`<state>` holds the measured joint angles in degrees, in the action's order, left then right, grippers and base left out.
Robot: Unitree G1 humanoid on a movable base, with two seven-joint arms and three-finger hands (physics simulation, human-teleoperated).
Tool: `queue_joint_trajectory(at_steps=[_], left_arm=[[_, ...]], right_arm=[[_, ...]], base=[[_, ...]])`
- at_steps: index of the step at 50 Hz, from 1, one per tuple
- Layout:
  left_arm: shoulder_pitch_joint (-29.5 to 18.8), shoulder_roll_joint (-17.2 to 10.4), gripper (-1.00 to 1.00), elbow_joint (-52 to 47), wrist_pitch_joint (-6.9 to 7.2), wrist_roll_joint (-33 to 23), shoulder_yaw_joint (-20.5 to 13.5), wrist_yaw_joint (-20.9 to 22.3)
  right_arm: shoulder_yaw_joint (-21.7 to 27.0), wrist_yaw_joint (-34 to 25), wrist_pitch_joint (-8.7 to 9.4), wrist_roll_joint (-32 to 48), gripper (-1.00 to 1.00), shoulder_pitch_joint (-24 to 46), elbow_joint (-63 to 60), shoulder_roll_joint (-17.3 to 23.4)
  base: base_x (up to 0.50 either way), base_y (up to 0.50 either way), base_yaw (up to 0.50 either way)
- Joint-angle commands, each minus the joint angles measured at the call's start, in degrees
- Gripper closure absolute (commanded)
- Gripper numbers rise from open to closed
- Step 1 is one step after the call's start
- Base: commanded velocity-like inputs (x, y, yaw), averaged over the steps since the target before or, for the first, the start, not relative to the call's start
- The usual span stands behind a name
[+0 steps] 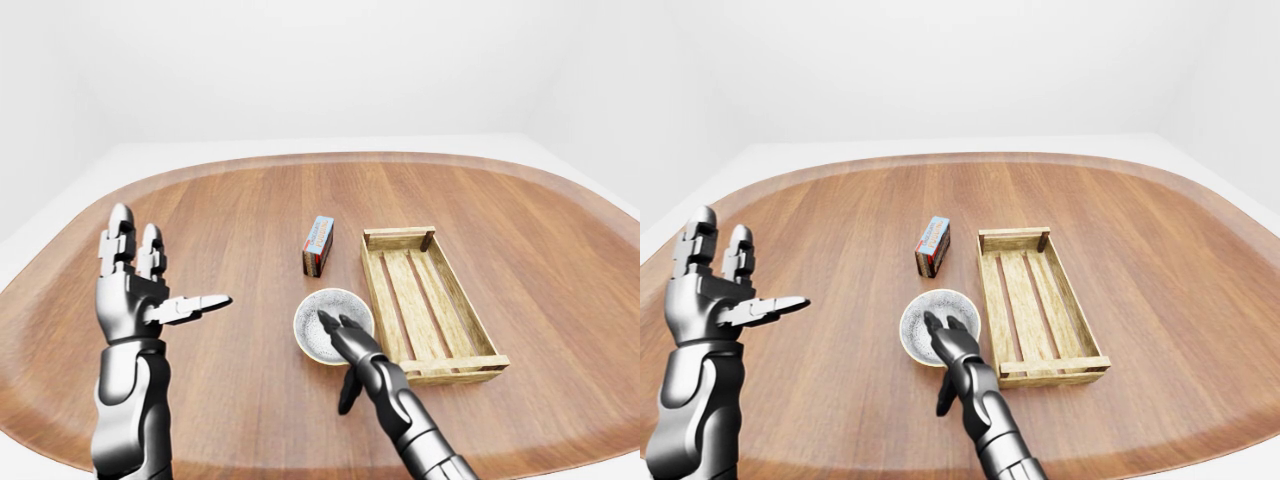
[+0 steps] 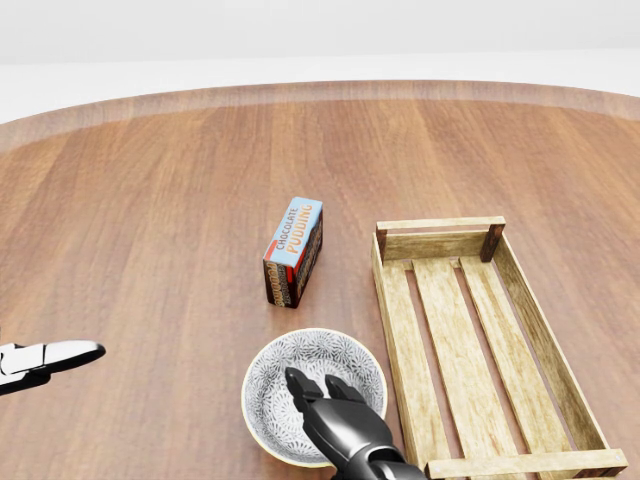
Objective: Pick up the bowl on the left and put it in the tray.
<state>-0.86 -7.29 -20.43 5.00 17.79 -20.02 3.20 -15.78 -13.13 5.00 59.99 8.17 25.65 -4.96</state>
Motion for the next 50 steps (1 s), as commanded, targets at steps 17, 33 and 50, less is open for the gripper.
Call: queue_joint_trajectory(at_steps=[17,33,50], left_arm=[[-0.1,0.0,-1.00,0.3,0.00,0.0,0.1,-0.1],[0.2,0.2,-1.00,-0.1,0.00,-0.2,0.3,0.0],[0.3,0.3,-1.00,-0.3,0.00,-0.2,0.4,0.1]], right_arm=[[-0.6,2.7,0.00,-0.8,1.00,0.3,5.4,-0.8],[-1.1,-0.1,0.00,0.7,1.00,2.3,3.7,-1.9],[-2.9,-7.4,0.00,5.9,1.00,4.0,-6.4,-4.0]], base=[[0.00,0.00,0.00],[0.00,0.00,0.00],[0.00,0.00,0.00]])
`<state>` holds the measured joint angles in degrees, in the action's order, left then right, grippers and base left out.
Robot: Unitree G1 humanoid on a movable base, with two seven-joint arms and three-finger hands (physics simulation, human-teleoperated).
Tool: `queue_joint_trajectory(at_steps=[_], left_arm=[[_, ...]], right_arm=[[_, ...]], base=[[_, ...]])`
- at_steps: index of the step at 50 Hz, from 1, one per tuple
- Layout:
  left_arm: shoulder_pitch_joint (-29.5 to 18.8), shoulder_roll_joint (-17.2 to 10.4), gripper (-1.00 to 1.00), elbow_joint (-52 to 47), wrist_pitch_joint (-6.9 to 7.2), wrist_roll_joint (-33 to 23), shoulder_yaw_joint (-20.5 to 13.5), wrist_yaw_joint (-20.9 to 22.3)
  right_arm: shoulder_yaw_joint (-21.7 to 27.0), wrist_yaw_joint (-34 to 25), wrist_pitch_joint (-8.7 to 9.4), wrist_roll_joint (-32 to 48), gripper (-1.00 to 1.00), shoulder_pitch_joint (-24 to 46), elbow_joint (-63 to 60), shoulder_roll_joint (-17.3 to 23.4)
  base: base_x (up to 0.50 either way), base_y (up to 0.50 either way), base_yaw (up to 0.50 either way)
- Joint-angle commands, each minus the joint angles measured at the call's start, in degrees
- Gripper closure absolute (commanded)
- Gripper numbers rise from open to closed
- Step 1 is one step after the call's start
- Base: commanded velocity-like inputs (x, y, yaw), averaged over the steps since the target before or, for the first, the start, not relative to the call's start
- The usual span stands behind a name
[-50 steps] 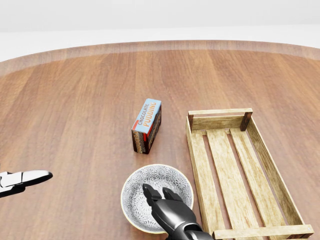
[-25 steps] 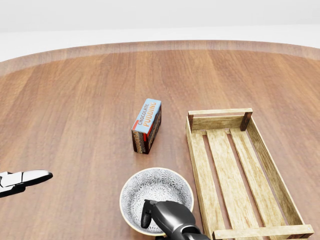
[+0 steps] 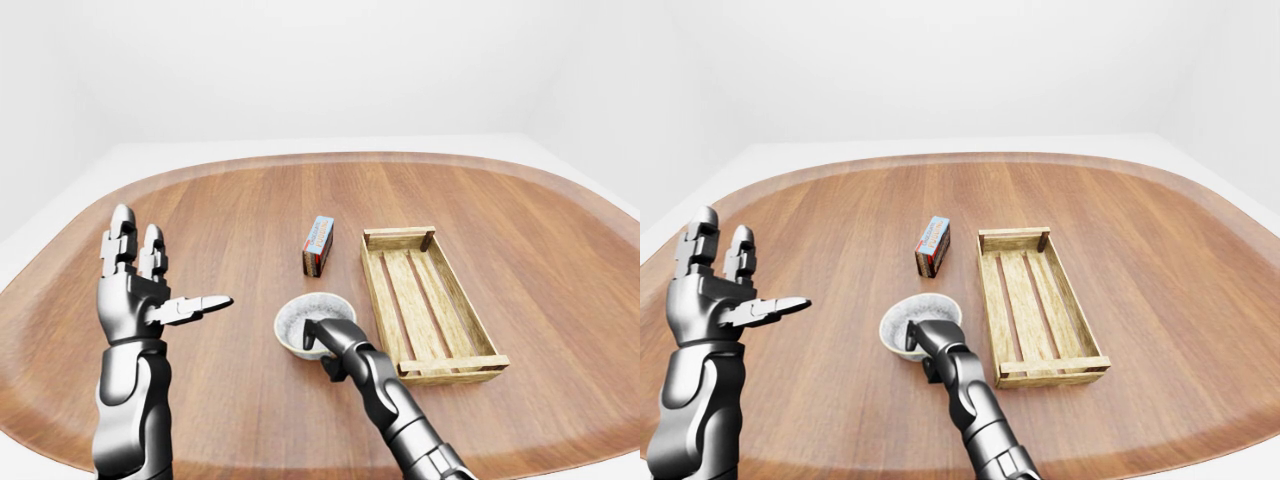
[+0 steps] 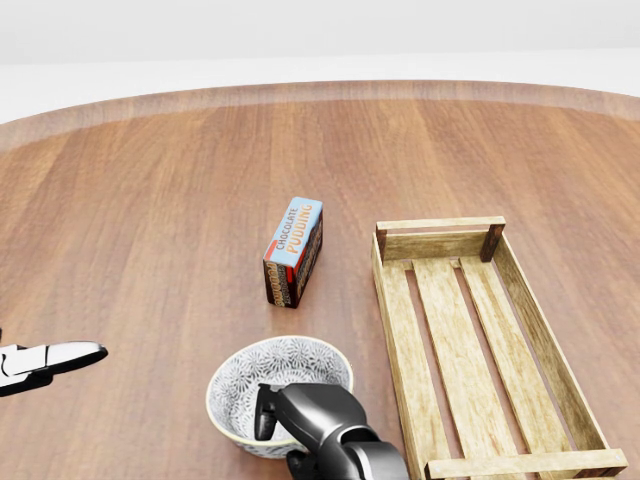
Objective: Pick up the bowl on the left and put it in the tray.
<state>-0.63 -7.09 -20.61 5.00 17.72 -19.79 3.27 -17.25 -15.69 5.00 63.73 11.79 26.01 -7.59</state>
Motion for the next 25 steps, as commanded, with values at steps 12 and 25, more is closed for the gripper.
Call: queue_joint_trajectory(at_steps=[12,25], left_arm=[[0.0,0.1,-1.00,0.3,0.00,-0.1,0.2,0.1],[0.1,0.0,-1.00,-0.6,0.00,0.4,-0.2,0.0]], right_arm=[[-1.4,-9.8,0.00,5.7,1.00,1.3,-13.8,-1.8],[-1.2,-14.9,0.00,9.7,1.00,2.8,-20.0,-2.5]], base=[[0.00,0.00,0.00],[0.00,0.00,0.00]])
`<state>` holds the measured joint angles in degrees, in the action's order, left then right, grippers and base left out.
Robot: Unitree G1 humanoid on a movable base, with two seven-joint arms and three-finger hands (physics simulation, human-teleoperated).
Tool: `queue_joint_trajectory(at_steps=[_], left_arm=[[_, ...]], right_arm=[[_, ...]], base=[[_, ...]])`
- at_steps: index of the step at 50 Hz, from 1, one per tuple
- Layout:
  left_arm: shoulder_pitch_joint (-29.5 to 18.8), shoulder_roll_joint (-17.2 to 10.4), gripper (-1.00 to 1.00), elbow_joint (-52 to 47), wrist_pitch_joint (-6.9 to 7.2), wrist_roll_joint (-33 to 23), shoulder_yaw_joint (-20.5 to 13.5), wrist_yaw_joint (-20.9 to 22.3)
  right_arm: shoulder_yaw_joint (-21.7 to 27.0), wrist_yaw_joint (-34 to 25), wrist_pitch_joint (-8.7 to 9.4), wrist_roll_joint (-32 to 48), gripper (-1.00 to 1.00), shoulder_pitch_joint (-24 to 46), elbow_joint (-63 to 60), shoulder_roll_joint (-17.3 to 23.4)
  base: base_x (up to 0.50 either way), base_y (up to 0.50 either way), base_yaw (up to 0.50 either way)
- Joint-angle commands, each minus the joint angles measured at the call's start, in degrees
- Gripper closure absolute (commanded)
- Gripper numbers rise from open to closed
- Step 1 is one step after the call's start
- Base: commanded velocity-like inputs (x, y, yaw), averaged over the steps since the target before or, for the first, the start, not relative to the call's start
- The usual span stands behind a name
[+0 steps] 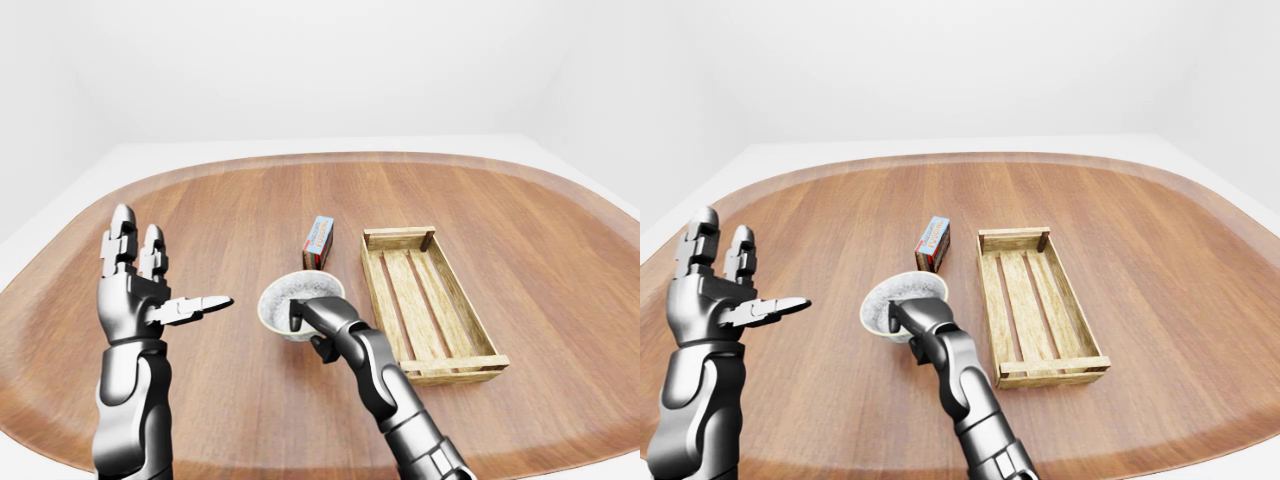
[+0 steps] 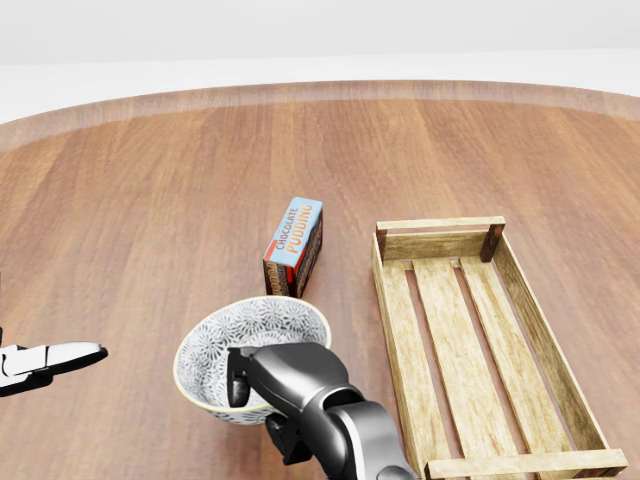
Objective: Pick up the bowl on the left and put it in the tray.
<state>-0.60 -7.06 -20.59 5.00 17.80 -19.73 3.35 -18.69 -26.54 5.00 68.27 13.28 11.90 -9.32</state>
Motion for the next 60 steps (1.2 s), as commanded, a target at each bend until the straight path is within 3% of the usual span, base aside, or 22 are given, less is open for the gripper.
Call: queue_joint_trajectory(at_steps=[1,13,37,60], left_arm=[[0.1,0.0,-1.00,-0.6,0.00,0.3,-0.3,0.0],[-0.1,-0.2,-1.00,-0.3,0.00,0.2,-0.5,-0.3],[0.0,0.0,-1.00,-0.4,0.00,-0.1,-0.1,-0.1],[0.3,0.3,-1.00,-0.6,0.00,-0.4,0.1,0.1]], right_arm=[[0.3,-4.4,0.00,5.3,1.00,1.5,-6.4,-0.8],[5.1,-13.5,0.00,7.4,1.00,5.0,-19.0,0.9],[13.3,-13.5,0.00,1.6,1.00,2.6,-29.8,8.9],[20.8,-12.6,0.00,-7.7,1.00,-6.4,-34.4,14.5]], base=[[0.00,0.00,0.00],[0.00,0.00,0.00],[0.00,0.00,0.00],[0.00,0.00,0.00]])
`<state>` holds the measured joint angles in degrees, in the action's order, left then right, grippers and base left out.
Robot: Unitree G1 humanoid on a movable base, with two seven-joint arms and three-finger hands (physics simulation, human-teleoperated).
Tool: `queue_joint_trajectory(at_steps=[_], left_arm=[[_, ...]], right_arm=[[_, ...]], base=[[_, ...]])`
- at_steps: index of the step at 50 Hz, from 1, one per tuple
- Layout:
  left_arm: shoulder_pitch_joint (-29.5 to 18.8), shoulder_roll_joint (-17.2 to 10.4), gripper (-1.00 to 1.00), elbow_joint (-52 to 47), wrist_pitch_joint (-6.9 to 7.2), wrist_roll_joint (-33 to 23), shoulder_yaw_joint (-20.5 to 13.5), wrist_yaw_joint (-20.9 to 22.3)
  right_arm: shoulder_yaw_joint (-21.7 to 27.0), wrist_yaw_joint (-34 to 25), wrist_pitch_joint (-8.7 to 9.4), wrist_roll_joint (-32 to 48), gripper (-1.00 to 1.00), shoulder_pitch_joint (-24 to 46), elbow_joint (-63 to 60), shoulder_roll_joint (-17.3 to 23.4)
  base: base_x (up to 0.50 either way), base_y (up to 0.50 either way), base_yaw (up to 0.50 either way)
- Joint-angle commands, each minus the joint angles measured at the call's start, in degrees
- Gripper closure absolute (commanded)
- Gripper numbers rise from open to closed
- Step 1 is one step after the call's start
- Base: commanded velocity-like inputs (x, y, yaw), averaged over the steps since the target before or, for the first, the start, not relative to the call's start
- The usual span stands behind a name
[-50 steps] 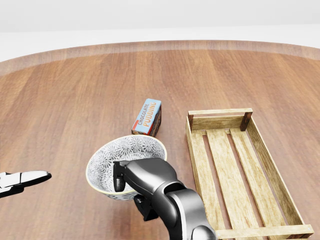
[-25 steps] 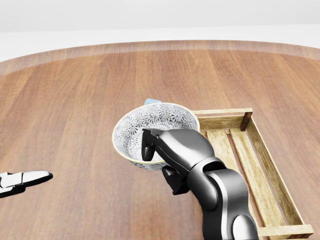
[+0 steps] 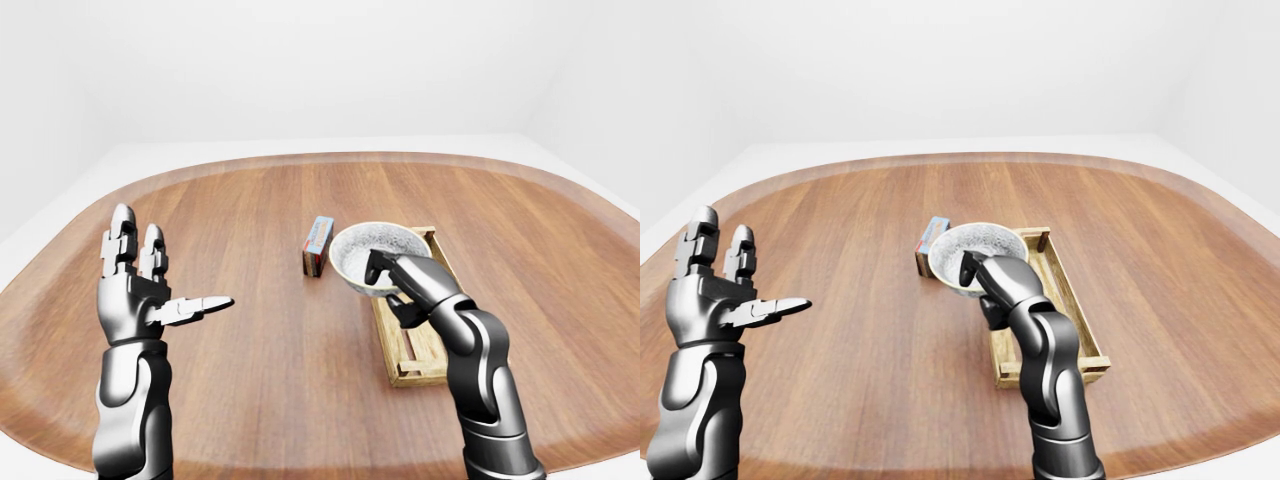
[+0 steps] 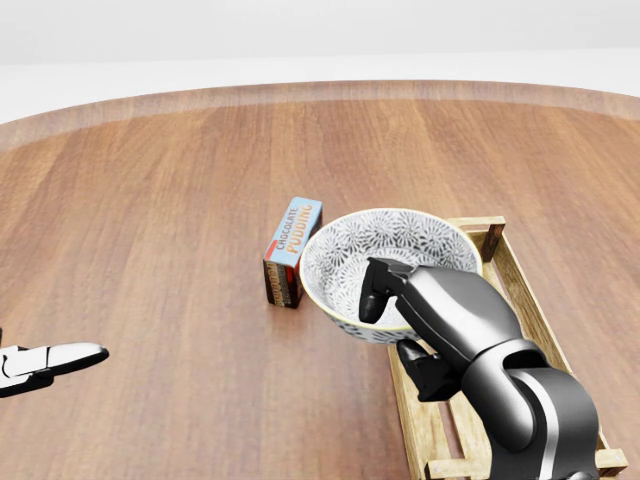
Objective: Pick up the bowl on the left and put it in the tray.
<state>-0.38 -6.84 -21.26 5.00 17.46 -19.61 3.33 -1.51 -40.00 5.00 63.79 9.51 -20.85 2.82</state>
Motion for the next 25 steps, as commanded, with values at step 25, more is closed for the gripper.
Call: queue_joint_trajectory(at_steps=[25], left_arm=[[0.0,0.2,-1.00,0.5,0.00,-0.4,0.5,0.1]], right_arm=[[7.9,9.3,0.00,-11.2,1.00,2.1,8.3,7.3]], base=[[0.00,0.00,0.00]])
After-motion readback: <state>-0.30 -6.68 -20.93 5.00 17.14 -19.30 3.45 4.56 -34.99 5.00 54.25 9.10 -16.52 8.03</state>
